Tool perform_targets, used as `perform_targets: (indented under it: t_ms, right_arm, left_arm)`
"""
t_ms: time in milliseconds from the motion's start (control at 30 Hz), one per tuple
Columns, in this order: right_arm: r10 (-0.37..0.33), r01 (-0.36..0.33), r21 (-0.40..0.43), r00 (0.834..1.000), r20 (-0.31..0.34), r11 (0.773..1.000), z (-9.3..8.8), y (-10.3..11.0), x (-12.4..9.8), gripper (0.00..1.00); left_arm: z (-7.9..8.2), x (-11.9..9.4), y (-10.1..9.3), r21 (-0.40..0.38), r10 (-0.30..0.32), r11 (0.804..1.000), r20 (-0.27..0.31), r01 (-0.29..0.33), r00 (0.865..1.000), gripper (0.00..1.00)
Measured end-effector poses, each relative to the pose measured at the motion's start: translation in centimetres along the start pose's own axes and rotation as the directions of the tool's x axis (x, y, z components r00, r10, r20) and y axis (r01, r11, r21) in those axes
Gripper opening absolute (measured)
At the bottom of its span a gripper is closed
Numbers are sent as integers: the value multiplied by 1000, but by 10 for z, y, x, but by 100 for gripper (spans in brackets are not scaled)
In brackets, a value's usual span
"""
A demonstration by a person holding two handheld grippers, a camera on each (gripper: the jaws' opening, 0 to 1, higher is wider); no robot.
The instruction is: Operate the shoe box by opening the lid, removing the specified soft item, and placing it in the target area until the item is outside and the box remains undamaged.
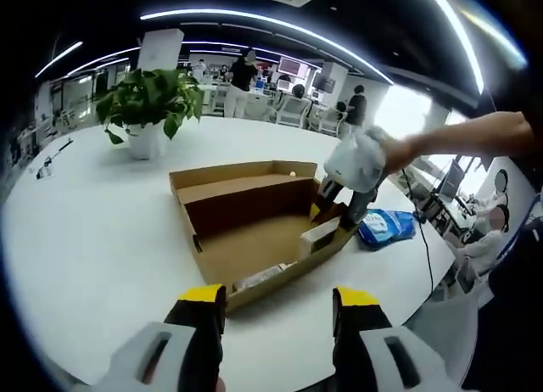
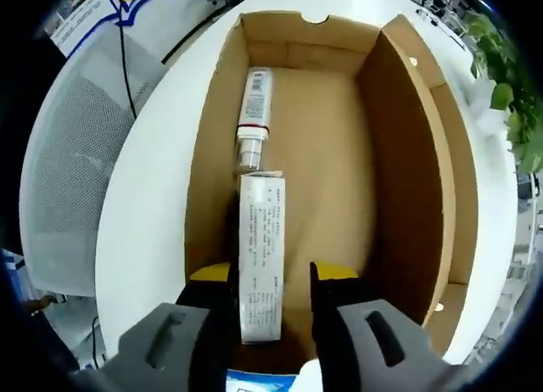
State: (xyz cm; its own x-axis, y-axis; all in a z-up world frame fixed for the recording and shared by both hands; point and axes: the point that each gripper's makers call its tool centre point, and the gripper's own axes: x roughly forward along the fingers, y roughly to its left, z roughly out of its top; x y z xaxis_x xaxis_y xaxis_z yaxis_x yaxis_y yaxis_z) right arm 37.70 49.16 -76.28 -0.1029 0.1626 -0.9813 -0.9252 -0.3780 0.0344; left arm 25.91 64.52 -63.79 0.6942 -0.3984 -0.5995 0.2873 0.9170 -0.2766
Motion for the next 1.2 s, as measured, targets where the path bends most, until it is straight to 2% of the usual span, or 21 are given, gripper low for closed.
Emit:
perform_targets:
  t_ms: [233, 433, 567, 733, 833, 1067, 1200]
  right_arm:
    - [40, -40, 22, 999, -3, 999, 1, 6, 5, 19]
    - [68, -70, 65, 997, 26, 995, 4, 14, 4, 18]
    - [48, -50, 80, 998, 38, 995, 5, 10, -1, 18]
    - [28, -39, 128, 996, 86, 991, 11, 3, -10, 18]
    - [20, -32, 130, 996, 86, 991, 9, 4, -13, 18]
    - [-3, -8, 133, 996, 87, 991, 10, 2, -24, 18]
    - [-23, 13, 117, 996, 86, 993, 13, 2, -37, 18]
  left_arm:
    - [-2, -2, 4, -8, 3, 1000, -2, -3, 1000, 51]
    - [-4, -1, 8, -18, 2, 1000, -4, -2, 1000, 50]
    - [-2, 0, 9, -18, 1, 1000, 0, -1, 1000, 50]
    - [1, 1, 6, -10, -5, 1000, 2, 5, 1000, 50]
    - [2, 1, -1, -3, -13, 1000, 0, 13, 1000, 50]
    - [5, 1, -1, 9, -21, 1000, 1, 21, 1000, 50]
    - [8, 1, -3, 11, -26, 1000, 8, 26, 1000, 50]
